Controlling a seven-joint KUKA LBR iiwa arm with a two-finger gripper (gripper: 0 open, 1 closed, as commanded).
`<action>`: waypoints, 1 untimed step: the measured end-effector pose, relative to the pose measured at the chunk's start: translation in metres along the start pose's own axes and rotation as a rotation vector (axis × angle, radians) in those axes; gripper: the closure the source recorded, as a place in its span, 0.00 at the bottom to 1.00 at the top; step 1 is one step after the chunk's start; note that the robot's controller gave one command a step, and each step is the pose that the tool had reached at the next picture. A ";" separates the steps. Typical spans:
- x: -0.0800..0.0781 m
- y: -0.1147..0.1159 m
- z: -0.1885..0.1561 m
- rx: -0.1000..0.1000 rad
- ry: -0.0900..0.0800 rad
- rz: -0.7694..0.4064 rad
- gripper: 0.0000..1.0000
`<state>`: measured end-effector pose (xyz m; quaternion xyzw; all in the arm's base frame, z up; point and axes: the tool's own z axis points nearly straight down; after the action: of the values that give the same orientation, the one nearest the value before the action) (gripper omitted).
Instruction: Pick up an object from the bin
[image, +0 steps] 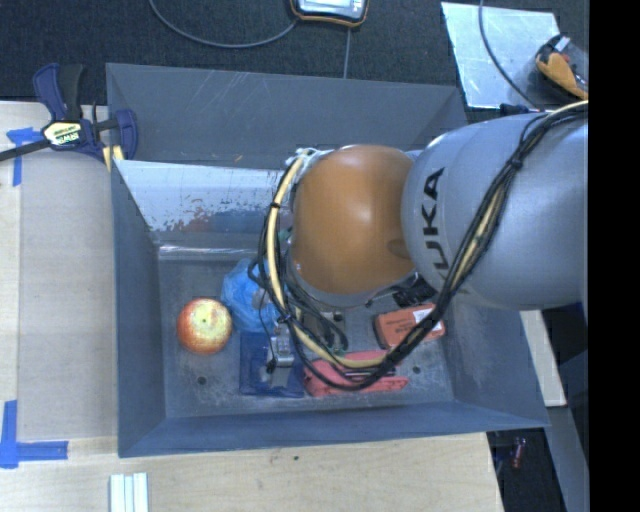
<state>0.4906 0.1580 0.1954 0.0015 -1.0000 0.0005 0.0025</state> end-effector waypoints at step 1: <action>-0.002 0.000 -0.004 -0.002 -0.008 0.005 0.00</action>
Offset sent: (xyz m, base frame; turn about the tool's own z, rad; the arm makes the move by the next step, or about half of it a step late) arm 0.0652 0.0658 -0.1254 0.1453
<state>0.4926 0.1575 0.1991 -0.0010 -1.0000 -0.0006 -0.0013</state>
